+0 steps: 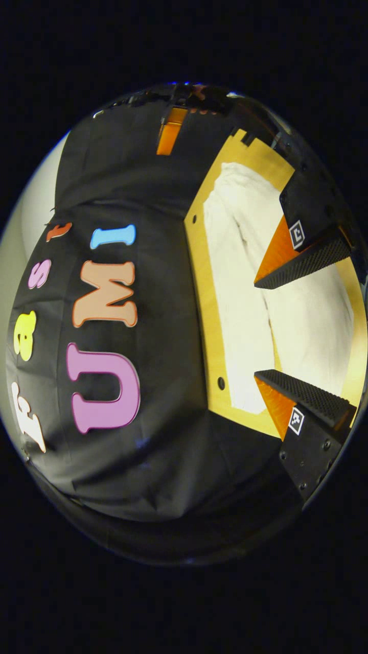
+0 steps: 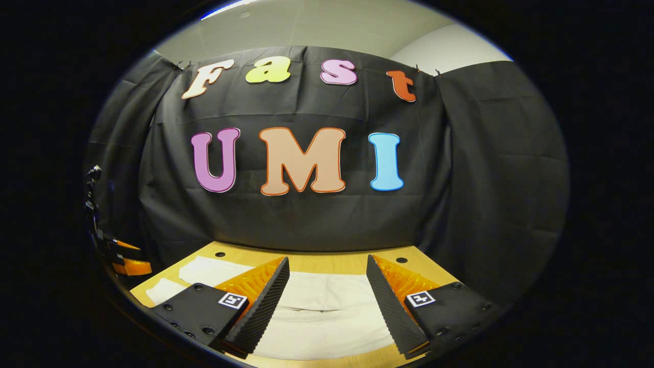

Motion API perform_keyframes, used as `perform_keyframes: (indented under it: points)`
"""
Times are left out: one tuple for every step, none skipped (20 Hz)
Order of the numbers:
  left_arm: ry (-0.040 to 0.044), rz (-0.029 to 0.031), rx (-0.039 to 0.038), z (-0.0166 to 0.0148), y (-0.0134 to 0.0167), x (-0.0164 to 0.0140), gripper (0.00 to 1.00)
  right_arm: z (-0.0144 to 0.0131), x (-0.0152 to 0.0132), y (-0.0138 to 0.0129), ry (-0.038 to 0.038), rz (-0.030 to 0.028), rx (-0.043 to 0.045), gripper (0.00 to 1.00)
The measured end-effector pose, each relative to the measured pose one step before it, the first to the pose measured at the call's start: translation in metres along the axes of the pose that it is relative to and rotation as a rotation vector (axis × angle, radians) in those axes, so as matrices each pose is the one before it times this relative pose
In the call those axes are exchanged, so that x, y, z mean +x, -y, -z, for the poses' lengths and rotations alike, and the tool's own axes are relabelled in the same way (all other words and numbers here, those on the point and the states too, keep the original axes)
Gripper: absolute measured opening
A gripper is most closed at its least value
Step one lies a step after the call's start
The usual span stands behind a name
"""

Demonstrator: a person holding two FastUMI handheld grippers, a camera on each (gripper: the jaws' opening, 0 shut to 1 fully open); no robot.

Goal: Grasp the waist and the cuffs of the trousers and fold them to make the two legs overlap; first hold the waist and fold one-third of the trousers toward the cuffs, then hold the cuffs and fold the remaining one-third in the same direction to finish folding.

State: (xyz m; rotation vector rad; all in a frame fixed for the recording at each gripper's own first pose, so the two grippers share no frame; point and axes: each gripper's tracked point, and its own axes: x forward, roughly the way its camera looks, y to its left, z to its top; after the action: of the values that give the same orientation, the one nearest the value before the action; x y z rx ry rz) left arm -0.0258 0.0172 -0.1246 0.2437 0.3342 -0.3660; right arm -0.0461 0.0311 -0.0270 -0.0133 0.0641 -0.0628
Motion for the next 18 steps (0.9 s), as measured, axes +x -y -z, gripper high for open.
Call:
perform_keyframes:
  points:
    - [-0.04217, 0.02903, 0.03248, 0.0134, 0.0014, -0.00131, 0.95, 0.00213, -0.0038, 0.00187, -0.00656, 0.0134, -0.00276, 0.97]
    - [-0.04594, 0.02719, 0.03186, 0.01808, -0.00041, 0.00054, 0.95, 0.00314, -0.00337, 0.00194, -0.00624, 0.01006, -0.00156, 0.97]
    - [-0.03846, 0.02946, 0.02409, 0.01382, 0.00216, -0.00012, 0.94, 0.00068, -0.0019, 0.00161, -0.0035, 0.00756, -0.00174, 0.97]
    - [-0.0413, 0.03843, 0.02187, 0.01193, 0.00174, 0.00016, 0.94, 0.00229, -0.00044, 0.00173, -0.00552, 0.00593, -0.00434, 0.97]
    - [-0.04004, 0.034, 0.02122, 0.01187, 0.00344, 0.0009, 0.94, 0.00237, -0.00131, 0.00272, -0.00818, 0.00761, -0.00559, 0.97]
    - [-0.037, 0.02548, 0.02762, 0.01504, 0.00569, 0.00082, 0.94, 0.0038, -0.00132, 0.00395, -0.00877, 0.00877, -0.00513, 0.97]
    - [-0.04114, 0.01637, 0.02846, 0.01143, 0.00098, 0.00156, 0.93, 0.00212, -0.0016, 0.00284, -0.00952, 0.00665, -0.00199, 0.97]
    - [-0.03866, 0.02245, 0.03035, 0.01141, 0.00054, 0.00365, 0.94, 0.00384, -0.00049, 0.00206, -0.00888, 0.00393, 0.00126, 0.97]
    - [-0.03429, 0.02249, 0.03127, 0.01042, 0.00377, 0.00318, 0.95, 0.00166, -0.0013, 0.00204, -0.00616, 0.00409, -0.00066, 0.97]
    - [-0.03459, 0.02907, 0.03305, 0.01099, 0.0054, 0.00231, 0.95, 0.00424, -0.00083, 0.00265, -0.0083, 0.00287, -0.0036, 0.97]
    - [-0.03896, 0.03361, 0.03605, 0.00997, 0.00342, 0.00177, 0.95, 0.00177, 0.00039, 0.00185, -0.00964, 0.00261, -0.0049, 0.97]
    - [-0.0457, 0.0312, 0.03974, 0.01106, 0.00358, 0.00231, 0.95, 0.00396, -0.00152, 0.00213, -0.00684, 0.00122, -0.00382, 0.97]
    - [-0.0524, 0.03058, 0.03683, 0.01133, 0.00355, 0.0002, 0.95, 0.00163, -0.0001, 0.00155, -0.00735, 0.00016, -0.0028, 0.97]
    - [-0.04282, 0.02966, 0.03013, 0.01011, 0.00374, 0.00244, 0.95, 0.00355, 0.00064, 0.00021, -0.00888, -0.00245, -0.00381, 0.97]
    - [-0.03792, 0.02982, 0.02596, 0.0095, 0.00426, 0.00331, 0.94, 0.00309, -0.00058, 0.00053, -0.0089, 0.00063, -0.00382, 0.97]
    - [-0.0388, 0.02209, 0.02356, 0.00876, 0.00184, 0.00279, 0.94, 0.00212, -0.0007, 0.00031, -0.00446, -0.00118, -0.00165, 0.97]
    - [-0.03696, 0.01587, 0.02147, 0.00648, 0.00227, 0.00063, 0.94, 0.00081, -0.00065, -0.00085, -0.00396, -0.00303, -0.00192, 0.97]
    - [-0.02712, 0.01103, 0.01891, 0.00328, 0.00163, -0.00094, 0.94, 0.00325, -0.00105, -0.00104, -0.0048, -0.00244, -0.00304, 0.97]
